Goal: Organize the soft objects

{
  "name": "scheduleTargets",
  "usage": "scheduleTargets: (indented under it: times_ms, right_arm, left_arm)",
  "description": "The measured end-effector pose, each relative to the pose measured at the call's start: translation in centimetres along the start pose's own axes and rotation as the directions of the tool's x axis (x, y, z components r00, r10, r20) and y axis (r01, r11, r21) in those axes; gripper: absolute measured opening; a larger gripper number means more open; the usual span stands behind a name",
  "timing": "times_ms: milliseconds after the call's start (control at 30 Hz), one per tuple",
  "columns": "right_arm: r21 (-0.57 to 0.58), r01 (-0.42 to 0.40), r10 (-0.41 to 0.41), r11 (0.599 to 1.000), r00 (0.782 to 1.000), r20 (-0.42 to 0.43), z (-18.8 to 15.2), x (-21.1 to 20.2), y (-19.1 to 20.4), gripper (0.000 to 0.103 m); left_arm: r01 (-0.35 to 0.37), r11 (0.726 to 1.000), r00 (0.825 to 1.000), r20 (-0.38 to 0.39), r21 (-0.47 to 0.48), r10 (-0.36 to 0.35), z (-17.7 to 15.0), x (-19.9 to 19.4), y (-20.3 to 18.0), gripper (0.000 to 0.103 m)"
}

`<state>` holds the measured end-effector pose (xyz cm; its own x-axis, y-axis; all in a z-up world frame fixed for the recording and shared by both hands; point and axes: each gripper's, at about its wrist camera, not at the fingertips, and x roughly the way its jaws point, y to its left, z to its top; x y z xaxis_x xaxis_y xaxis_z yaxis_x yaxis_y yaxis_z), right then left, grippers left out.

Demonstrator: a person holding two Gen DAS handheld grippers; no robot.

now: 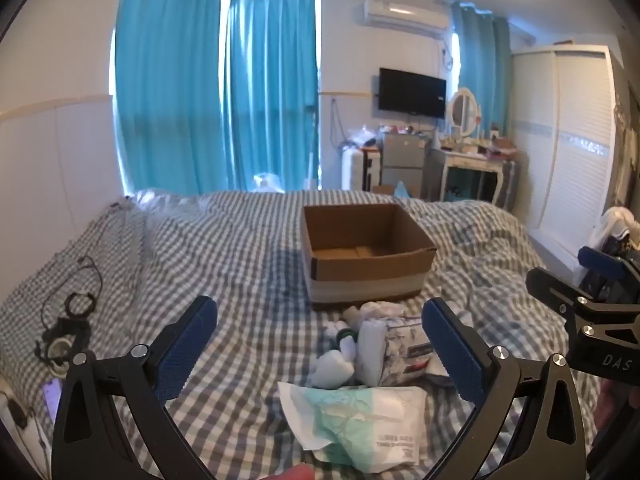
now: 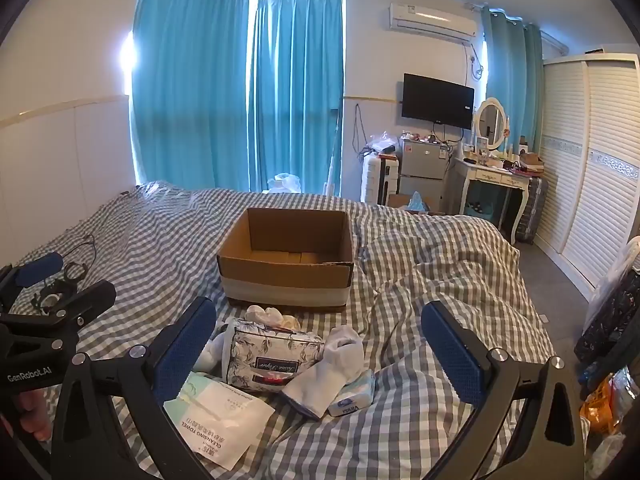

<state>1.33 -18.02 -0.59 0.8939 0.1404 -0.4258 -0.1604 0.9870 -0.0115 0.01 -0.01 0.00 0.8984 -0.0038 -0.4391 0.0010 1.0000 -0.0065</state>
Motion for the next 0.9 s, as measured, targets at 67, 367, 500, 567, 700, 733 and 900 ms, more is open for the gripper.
scheduleTargets:
  times_ms: [67,367,500,567,700,733,900]
  right_arm:
    - [0.0,0.0,0.0,1.0,1.0,-0.001,0.0,0.01,0.01,0.103]
    - [-0.001,0.001,-0.001,1.0,1.0,-0.004,-0.02,0.04,0.05,0.103]
    - [-0.001,0.001,-0.001,1.0,1.0,-0.009,-0.01,0.13,0.06,0.103]
    - [-0.001,0.002,-0.002,1.0,1.0,-0.01,-0.01,0.13,0.07,0.103]
    - [-0.001,0.001,-0.001,1.0,1.0,-0.01,0.02,0.14,0.07,0.103]
    - [-0.001,0.001,-0.001,1.0,1.0,-0.01,0.04,0.15,0.06,0.103]
    - [-0.002,0.001,-0.001,1.0,1.0,-0.012,0.1,0.18,0.07,0.103]
  left_arm:
    - [0.002,1.0,1.0,-0.003,-0.004,-0.002,0.01,0.01,0.01,0.103]
    - [0.005,1.0,1.0,-0.005,-0.012,-0.006,-0.38,-0.02,0.44,0.103]
    - [0.008,1.0,1.0,-0.006,-0.008,-0.008,-0.54,-0.07,0.58,0.103]
    - [0.006,1.0,1.0,-0.004,-0.012,-0.006,-0.44,-0.09,0.53,0.103]
    - [0.004,1.0,1.0,-0.004,-0.012,-0.004,-0.45,-0.04,0.65,0.103]
    - [0.004,1.0,1.0,-0.004,-0.012,-0.004,-0.53,-0.1,0.63,0.103]
    - [0.001,1.0,1.0,-0.005,-0.012,-0.001,-0.48,-0.13,0.42,0.103]
